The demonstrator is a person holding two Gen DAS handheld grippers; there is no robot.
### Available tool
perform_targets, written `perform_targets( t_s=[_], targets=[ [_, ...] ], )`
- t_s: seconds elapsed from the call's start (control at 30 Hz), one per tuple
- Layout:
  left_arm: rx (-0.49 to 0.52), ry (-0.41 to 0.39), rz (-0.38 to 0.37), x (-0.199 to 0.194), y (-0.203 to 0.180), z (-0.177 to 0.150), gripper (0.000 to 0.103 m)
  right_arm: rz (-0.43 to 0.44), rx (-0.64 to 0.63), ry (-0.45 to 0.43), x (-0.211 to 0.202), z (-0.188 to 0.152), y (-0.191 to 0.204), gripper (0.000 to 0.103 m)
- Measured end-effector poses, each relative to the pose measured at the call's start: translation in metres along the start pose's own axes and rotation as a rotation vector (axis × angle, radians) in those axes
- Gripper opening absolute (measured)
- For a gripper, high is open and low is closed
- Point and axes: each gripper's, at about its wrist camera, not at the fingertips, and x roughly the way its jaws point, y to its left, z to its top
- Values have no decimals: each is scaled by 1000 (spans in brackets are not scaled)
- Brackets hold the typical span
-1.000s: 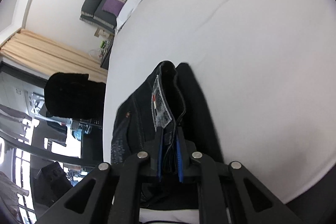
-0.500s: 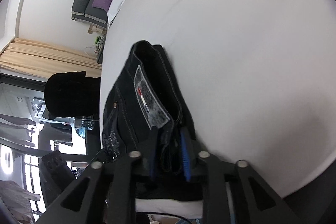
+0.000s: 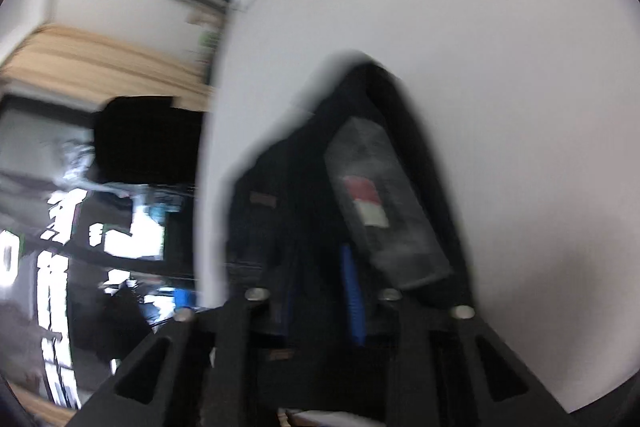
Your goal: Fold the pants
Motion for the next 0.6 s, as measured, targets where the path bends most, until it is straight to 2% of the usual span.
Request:
perform_targets(
  t_s=[0.07,0.17,0.27,0.37,0.4,0.5,0.6],
  targets=[
    [-27,-12,18,3,12,17,8,36,18,-12,-3,-1,-8,0],
    [-44,8,25,23,27,39,8,15,2,-3,1,0,-7,0],
    [-68,37,-2,40,39,33,8,26,11,-4,6,2,-12,0],
    [-132,17,-52,40,53,16,7,65,0,-21,10,-2,-19,0],
    [-143,9,-47,35,53,12,8,66,-8,-26,10,-1,-18,0],
    [-89,-9,5,15,34,0,8,53,-14,-32,6,-4,-19,0],
    [32,1,-4,-4,3,-25,8,40,-21,-48,0,-11,-12,0]
  ],
)
